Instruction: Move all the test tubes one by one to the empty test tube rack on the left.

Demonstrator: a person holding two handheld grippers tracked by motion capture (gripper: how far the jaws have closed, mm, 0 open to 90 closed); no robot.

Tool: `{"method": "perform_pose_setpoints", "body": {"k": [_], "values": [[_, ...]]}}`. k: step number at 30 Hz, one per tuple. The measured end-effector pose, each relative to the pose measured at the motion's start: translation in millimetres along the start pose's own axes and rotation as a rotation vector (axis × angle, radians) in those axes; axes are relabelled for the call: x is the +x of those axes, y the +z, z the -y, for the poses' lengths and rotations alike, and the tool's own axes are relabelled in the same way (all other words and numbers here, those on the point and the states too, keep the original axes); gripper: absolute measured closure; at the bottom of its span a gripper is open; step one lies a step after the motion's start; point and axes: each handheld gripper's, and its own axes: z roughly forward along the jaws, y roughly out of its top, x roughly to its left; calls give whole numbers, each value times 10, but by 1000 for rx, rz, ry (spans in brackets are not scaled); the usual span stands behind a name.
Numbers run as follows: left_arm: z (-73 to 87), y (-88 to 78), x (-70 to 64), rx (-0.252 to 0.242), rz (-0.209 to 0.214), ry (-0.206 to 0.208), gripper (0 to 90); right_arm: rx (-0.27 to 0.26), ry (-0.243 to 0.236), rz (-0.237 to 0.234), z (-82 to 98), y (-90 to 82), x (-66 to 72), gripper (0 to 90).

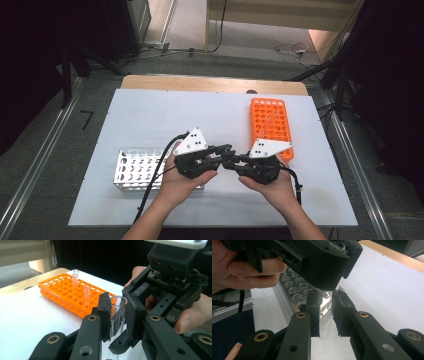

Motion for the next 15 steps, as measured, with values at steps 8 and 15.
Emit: {"method": "perform_pose_setpoints", "body": {"k": [8, 15], "values": [[-18, -88, 37, -8, -36, 5, 755, -11, 5, -8, -4, -4, -11, 624], [-45, -269, 122, -33, -80, -4, 755, -25, 28, 24, 1, -38, -62, 432]]}}
